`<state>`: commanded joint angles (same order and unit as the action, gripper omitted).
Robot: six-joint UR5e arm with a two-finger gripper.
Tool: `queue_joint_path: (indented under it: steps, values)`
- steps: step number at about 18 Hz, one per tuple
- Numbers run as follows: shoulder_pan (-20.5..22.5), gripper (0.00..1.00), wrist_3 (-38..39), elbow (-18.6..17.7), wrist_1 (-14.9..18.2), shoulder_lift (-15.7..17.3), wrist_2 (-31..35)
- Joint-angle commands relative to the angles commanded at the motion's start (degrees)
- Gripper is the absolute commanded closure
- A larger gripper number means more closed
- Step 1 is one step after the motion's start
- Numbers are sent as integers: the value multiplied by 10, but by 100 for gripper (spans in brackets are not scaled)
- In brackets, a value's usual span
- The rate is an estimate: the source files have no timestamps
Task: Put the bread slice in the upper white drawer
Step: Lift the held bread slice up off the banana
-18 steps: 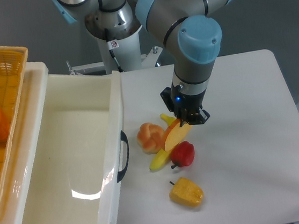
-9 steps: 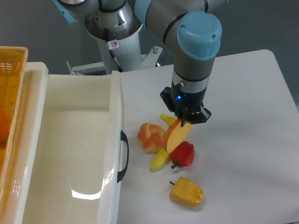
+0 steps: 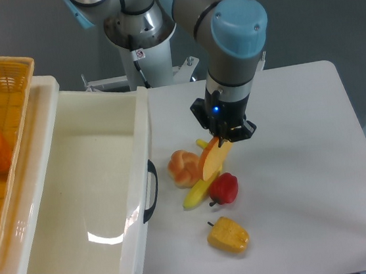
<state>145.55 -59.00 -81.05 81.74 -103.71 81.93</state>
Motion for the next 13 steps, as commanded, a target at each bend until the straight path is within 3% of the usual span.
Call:
queue_joint_path:
  steps: [3,6,13]
  values:
    - [2,100,48,5,7,17,-26]
    - [4,100,54,5,35,33,-32]
    - [6,100,142,5,37,76,-108]
